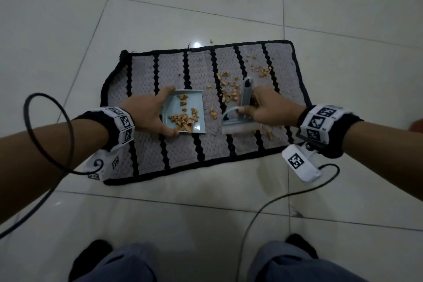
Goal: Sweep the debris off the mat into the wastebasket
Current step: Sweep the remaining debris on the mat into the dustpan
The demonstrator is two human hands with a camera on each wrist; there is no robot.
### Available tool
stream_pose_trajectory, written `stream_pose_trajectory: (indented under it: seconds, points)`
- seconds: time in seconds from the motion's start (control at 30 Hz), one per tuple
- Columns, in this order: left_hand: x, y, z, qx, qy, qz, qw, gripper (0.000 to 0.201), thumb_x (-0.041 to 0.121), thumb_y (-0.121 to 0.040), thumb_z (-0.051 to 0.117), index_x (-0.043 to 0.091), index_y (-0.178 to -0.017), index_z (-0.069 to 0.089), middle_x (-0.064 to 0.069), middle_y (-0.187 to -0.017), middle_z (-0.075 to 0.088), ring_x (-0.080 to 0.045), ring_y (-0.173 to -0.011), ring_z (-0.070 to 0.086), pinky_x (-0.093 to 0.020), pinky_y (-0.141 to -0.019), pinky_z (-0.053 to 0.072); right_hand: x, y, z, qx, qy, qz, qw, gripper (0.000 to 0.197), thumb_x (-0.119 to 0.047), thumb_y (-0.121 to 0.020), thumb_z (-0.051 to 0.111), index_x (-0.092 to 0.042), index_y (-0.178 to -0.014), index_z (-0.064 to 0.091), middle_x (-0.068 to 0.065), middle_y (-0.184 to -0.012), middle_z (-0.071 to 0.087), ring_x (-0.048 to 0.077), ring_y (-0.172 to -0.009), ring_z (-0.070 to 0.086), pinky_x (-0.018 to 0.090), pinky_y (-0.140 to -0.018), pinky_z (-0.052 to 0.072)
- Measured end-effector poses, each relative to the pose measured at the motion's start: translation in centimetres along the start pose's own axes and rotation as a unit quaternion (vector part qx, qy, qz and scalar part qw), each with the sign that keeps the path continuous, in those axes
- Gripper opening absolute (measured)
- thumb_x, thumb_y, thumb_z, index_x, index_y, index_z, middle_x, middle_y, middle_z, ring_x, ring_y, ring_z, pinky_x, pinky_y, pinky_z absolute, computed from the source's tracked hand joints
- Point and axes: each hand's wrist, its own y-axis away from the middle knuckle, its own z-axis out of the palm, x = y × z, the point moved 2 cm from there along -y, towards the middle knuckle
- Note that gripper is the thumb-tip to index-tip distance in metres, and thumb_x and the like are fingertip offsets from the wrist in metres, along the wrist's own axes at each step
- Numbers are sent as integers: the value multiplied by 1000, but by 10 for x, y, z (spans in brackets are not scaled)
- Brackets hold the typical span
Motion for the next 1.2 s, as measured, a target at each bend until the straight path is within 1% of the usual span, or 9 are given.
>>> stream_pose_trajectory:
  seconds: [0.13,0.27,0.4,0.63,0.73,0.83,0.93,1.03,1.2]
  points:
    - [2,3,3,8,-14,-11,1000,126,85,-50,64,33,-148,4,-5,-97,69,-25,-76,66,-37,-67,57,8,6,9,-28,15,17,999,19,-22,-96,59,-10,-83,68,11,-70,63,19,-56,50,32,-53,38]
    - [5,4,3,8,-12,-17,1000,128,91,-42,54,34,-146,6,-4,-91,69,-24,-71,66,-39,-65,58,12,-14,-3,64,-9,54,996,22,-20,-97,58,-2,-93,68,12,-78,65,15,-62,53,24,-54,37]
    - [4,5,2,9,3,-26,1000,123,83,-52,68,34,-146,6,-4,-99,69,-25,-76,66,-37,-68,58,12,-33,-21,143,-29,41,988,20,-20,-94,60,-2,-88,68,18,-80,68,27,-68,61,34,-60,47]
    - [5,10,2,25,29,-28,999,123,85,-45,62,34,-143,10,-6,-104,68,-27,-81,66,-40,-72,58,-6,-29,16,43,-12,-7,999,20,-22,-94,62,-4,-86,66,13,-75,67,24,-65,60,29,-59,45]
    - [6,9,1,21,30,-30,999,120,79,-53,73,33,-145,11,-6,-105,68,-27,-81,66,-39,-71,57,1,-35,8,101,-34,23,994,18,-19,-95,61,-5,-84,66,0,-65,59,10,-54,49,19,-50,35]
    - [8,6,0,26,30,-33,999,119,75,-59,76,30,-147,11,-6,-98,67,-27,-76,65,-36,-67,56,10,-40,-11,147,-32,43,988,23,-17,-95,59,1,-86,68,12,-61,57,13,-48,40,22,-48,30]
    - [10,4,-1,32,50,-35,998,117,72,-60,77,29,-147,12,-4,-93,66,-24,-71,63,-32,-64,53,10,-43,-31,194,-42,37,980,21,-19,-96,58,-6,-82,67,3,-58,56,12,-47,43,21,-48,33]
    - [11,2,1,40,62,-41,996,118,74,-59,76,28,-148,13,1,-83,61,-20,-65,59,-29,-57,47,4,-52,-45,241,-50,14,969,19,-20,-95,60,-6,-99,72,0,-72,64,8,-62,55,15,-59,43]
    - [20,1,9,45,56,-51,996,118,74,-63,74,26,-150,11,3,-89,57,-20,-66,57,-26,-57,43,-4,-84,-44,252,-18,-35,967,23,-10,-89,67,-5,-111,72,14,-110,72,22,-98,67,26,-85,52]
